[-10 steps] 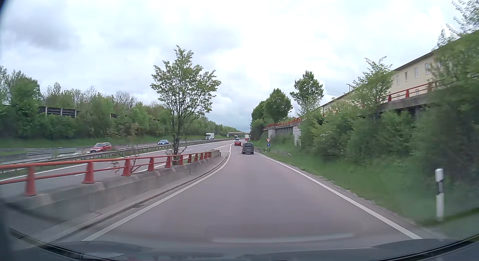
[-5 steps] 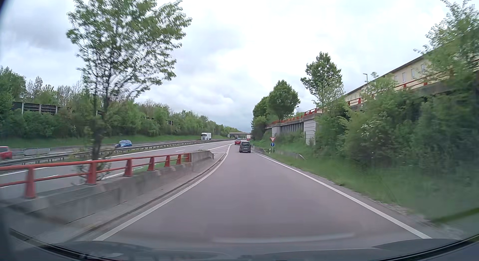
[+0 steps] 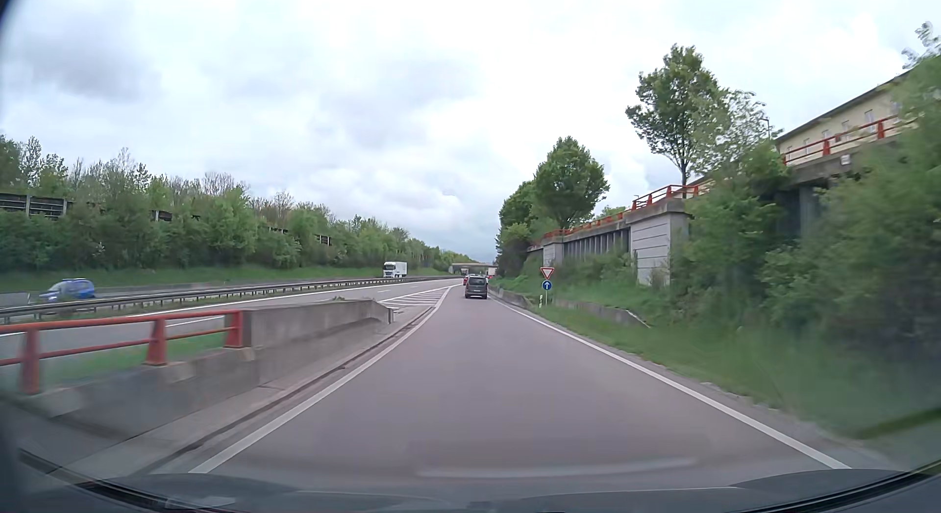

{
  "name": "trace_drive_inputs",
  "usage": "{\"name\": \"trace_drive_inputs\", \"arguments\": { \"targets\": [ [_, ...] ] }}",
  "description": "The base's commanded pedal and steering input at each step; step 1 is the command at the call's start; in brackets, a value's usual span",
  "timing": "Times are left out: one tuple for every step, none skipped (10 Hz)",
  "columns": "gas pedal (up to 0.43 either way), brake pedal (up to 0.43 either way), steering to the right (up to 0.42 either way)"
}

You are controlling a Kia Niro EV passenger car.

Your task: Follow the waypoints while adhering to traffic rules and regulations

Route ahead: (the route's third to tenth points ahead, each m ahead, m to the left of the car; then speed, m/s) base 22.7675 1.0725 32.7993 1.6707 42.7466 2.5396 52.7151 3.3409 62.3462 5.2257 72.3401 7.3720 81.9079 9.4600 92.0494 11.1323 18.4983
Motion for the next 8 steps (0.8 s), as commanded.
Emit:
{"name": "trace_drive_inputs", "arguments": {
  "targets": [
    [0.299,0.012,-0.005],
    [0.299,0.012,-0.008],
    [0.299,0.012,-0.012],
    [0.299,0.012,-0.013],
    [0.299,0.012,-0.013],
    [0.299,0.012,-0.012],
    [0.299,0.012,-0.013],
    [0.299,0.012,-0.013]
  ]
}}
